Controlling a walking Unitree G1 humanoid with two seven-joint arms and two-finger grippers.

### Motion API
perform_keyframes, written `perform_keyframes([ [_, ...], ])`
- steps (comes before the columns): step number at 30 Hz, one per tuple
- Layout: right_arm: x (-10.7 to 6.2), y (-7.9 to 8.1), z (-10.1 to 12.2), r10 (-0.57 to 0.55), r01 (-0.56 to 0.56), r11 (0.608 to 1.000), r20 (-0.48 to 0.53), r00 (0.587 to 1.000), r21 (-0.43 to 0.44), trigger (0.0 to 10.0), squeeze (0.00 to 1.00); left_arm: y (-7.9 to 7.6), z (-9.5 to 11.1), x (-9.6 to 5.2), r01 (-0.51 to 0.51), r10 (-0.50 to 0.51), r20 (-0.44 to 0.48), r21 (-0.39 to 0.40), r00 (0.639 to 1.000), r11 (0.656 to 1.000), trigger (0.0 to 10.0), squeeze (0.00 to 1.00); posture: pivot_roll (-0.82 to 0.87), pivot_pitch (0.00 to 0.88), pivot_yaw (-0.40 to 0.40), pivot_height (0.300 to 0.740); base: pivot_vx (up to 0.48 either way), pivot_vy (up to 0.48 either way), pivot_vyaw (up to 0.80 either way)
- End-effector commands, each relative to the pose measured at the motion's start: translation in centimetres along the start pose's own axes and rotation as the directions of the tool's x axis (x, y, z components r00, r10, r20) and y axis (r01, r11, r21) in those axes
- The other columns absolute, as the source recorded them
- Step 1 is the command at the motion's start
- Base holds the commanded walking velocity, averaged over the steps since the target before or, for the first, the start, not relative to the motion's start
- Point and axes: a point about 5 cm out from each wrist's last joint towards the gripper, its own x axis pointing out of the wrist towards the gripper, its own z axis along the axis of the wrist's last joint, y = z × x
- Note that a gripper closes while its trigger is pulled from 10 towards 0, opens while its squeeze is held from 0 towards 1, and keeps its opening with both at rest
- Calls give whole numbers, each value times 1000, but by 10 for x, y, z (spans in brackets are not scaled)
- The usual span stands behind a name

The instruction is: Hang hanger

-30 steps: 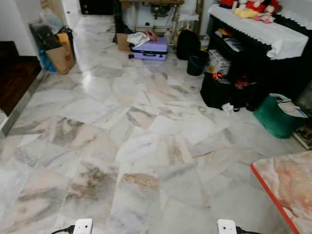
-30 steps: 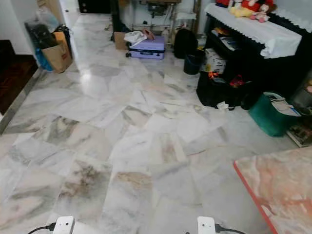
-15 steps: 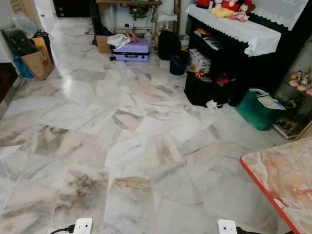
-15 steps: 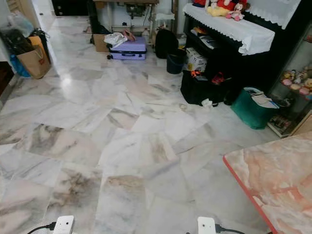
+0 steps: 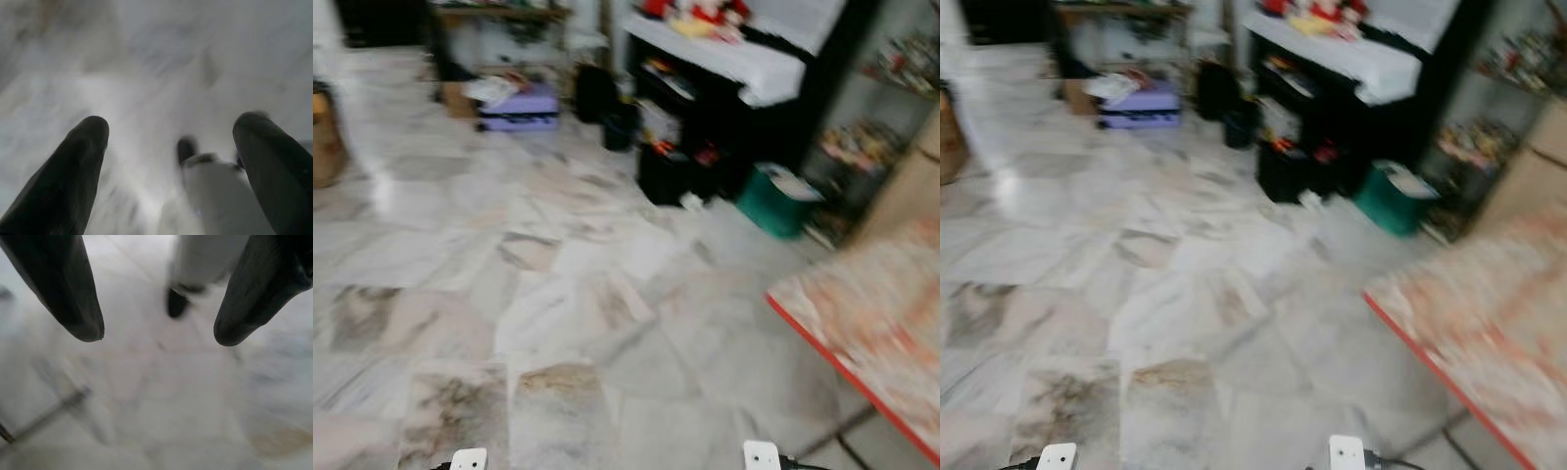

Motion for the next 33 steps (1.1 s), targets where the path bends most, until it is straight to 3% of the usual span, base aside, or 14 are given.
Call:
perform_keyframes([
  [1,-2,39,-7,181,-178,976,-14,983,124,10000,0,92,15,-24,-149,145,72,46,987,988,10000,0,107,3,71,740,0,0,-781],
  [16,-5,36,-22,162,-153,978,-50,986,140,10000,0,93,20,-24,-142,139,89,30,986,989,10000,0,121,28,78,740,0,0,-781],
  [33,-4,31,-22,162,-155,980,-49,986,121,10000,0,87,20,-22,-105,103,84,19,991,994,10000,0,111,54,58,740,0,0,-781],
])
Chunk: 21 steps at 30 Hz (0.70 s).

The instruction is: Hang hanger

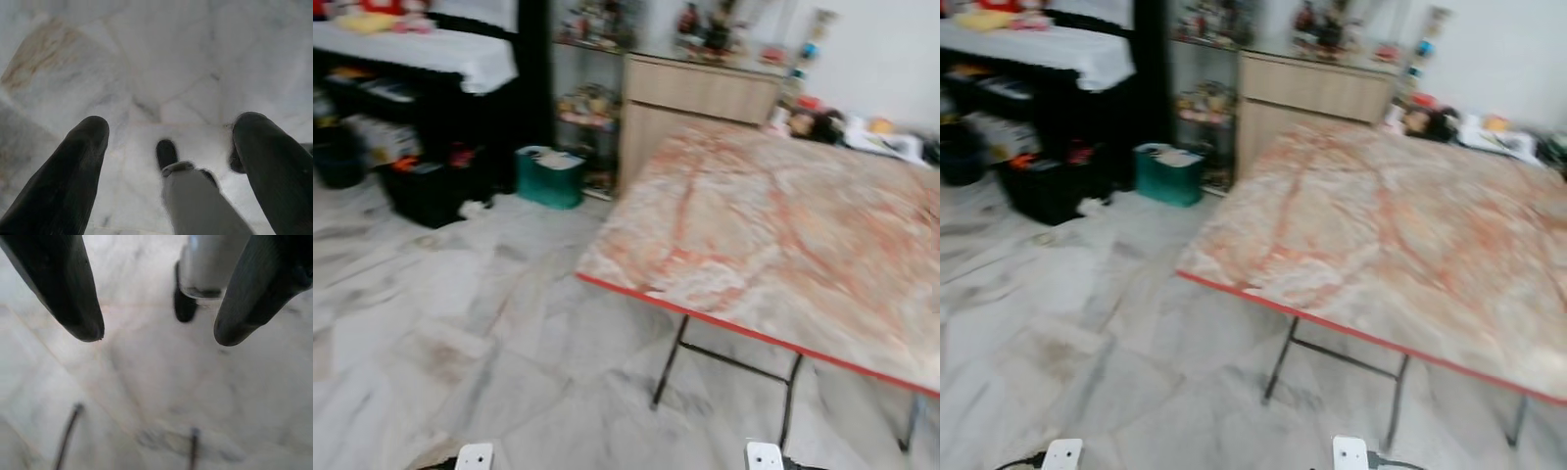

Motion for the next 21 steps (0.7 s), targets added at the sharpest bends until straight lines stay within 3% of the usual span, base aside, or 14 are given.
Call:
perform_keyframes([
  [1,-6,32,-27,163,-154,980,-66,984,125,10000,0,86,21,-22,-103,102,87,9,991,995,10000,0,111,54,58,740,0,0,-781],
  [18,-6,25,-30,157,-148,982,-76,985,114,10000,0,85,19,-21,-117,119,75,-32,990,993,10000,0,105,86,51,740,0,0,-781],
  [21,-5,21,-27,138,-129,983,-65,988,132,10000,0,86,18,-21,-124,125,66,-28,990,992,10000,0,105,88,49,740,0,0,0],
])
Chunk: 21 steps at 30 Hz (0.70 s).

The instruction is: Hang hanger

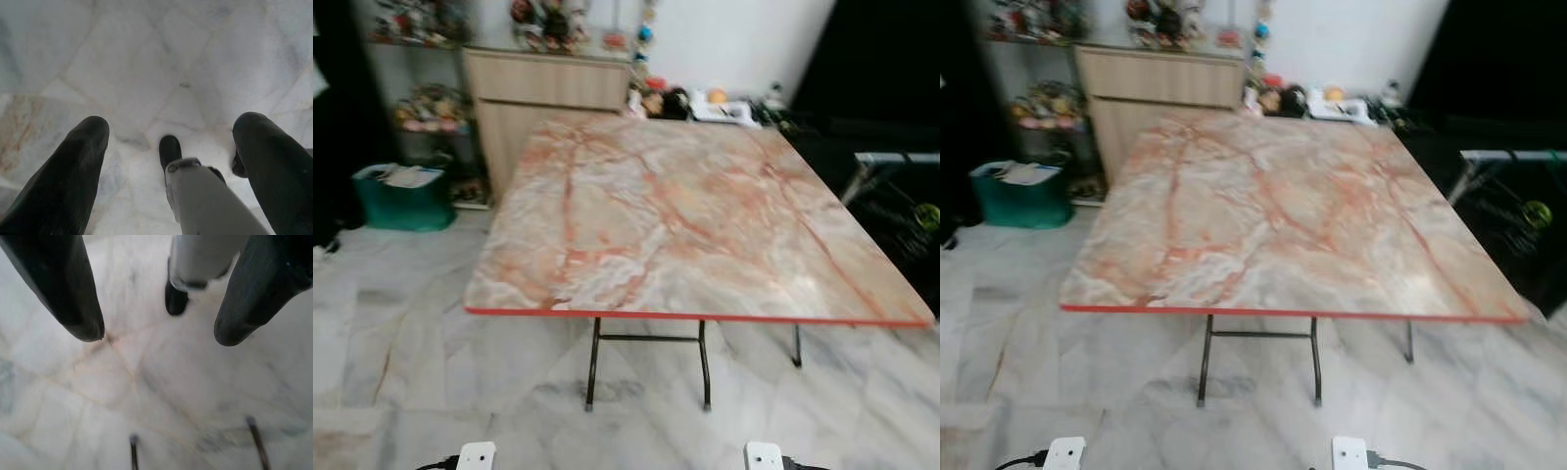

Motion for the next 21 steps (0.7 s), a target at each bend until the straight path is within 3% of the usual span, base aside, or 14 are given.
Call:
perform_keyframes([
  [1,-6,13,-30,118,-107,986,-77,990,130,10000,0,79,17,-18,-107,108,60,-23,992,994,10000,0,105,88,48,740,0,0,0],
  [6,-6,11,-29,120,-110,988,-86,989,106,10000,0,77,18,-18,-86,86,64,-13,994,996,10000,0,103,90,40,740,0,0,0],
  [18,-4,23,-24,134,-125,986,-74,988,113,10000,0,79,19,-19,-73,73,60,-1,995,997,10000,0,87,59,62,740,0,-480,0],
  [21,-4,25,-24,135,-126,986,-75,988,113,10000,0,80,19,-19,-71,71,63,1,995,997,10000,0,81,51,66,740,0,0,0],
])
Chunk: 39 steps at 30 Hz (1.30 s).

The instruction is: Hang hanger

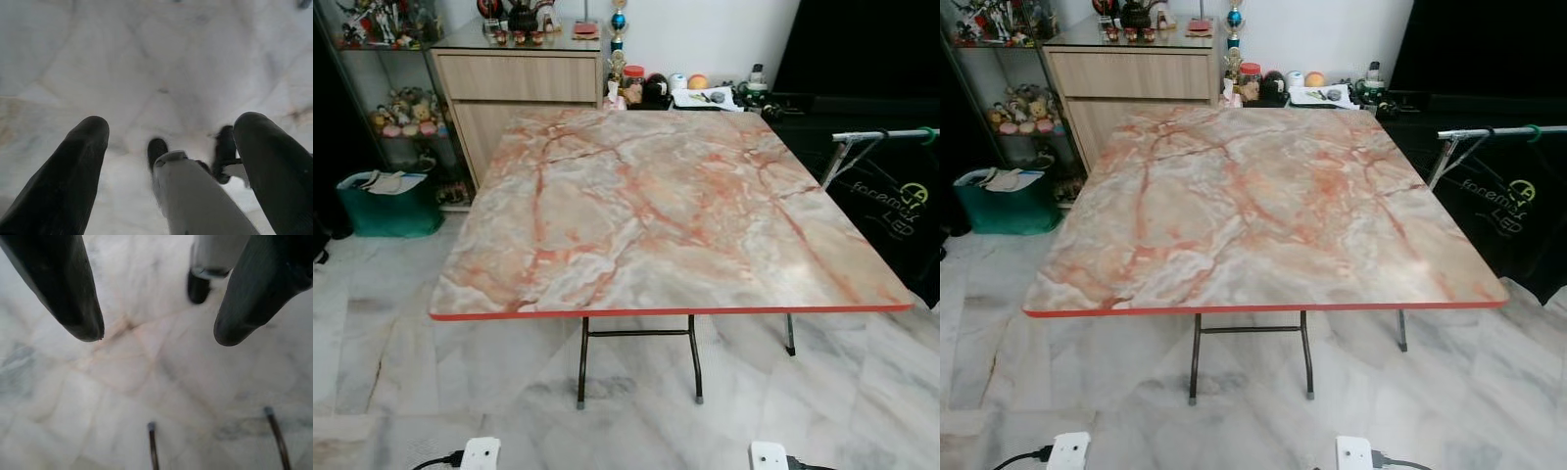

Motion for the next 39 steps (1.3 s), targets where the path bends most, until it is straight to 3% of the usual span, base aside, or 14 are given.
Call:
perform_keyframes([
  [1,-6,32,-29,153,-142,982,-87,984,122,10000,0,87,22,-21,-88,88,65,8,994,996,10000,0,80,48,67,740,0,0,0],
  [15,-8,26,-36,149,-138,984,-95,984,115,10000,0,85,21,-21,-80,79,62,17,995,997,10000,0,78,27,65,740,0,-171,0],
  [39,-8,25,-38,139,-125,982,-96,986,138,10000,0,81,24,-20,-68,68,70,6,995,998,10000,0,104,69,51,740,0,-480,0],
])
